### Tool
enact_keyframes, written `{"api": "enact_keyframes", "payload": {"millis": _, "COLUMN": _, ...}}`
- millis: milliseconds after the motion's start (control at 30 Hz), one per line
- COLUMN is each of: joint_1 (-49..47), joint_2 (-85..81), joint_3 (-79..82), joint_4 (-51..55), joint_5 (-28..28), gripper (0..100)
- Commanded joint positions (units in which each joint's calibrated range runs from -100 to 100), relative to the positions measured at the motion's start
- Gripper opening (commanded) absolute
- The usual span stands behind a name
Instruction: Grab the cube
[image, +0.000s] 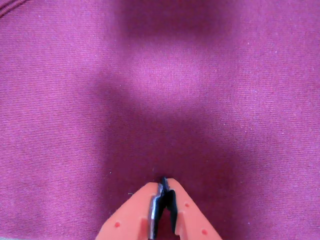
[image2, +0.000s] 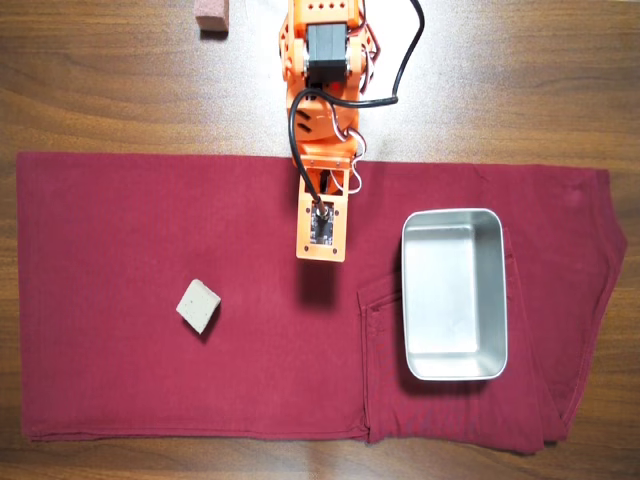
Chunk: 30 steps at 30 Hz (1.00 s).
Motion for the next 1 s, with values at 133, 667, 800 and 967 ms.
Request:
{"api": "enact_keyframes", "payload": {"millis": 133, "joint_1": 0.4, "joint_2": 0.5, "joint_3": 0.3, "joint_4": 1.0, "joint_5": -0.2, "gripper": 0}}
{"api": "enact_keyframes", "payload": {"millis": 667, "joint_1": 0.4, "joint_2": 0.5, "joint_3": 0.3, "joint_4": 1.0, "joint_5": -0.2, "gripper": 0}}
{"api": "enact_keyframes", "payload": {"millis": 800, "joint_1": 1.1, "joint_2": 0.5, "joint_3": 0.3, "joint_4": 1.0, "joint_5": -0.7, "gripper": 0}}
{"api": "enact_keyframes", "payload": {"millis": 967, "joint_1": 10.4, "joint_2": 6.2, "joint_3": -3.5, "joint_4": -7.1, "joint_5": -0.1, "gripper": 3}}
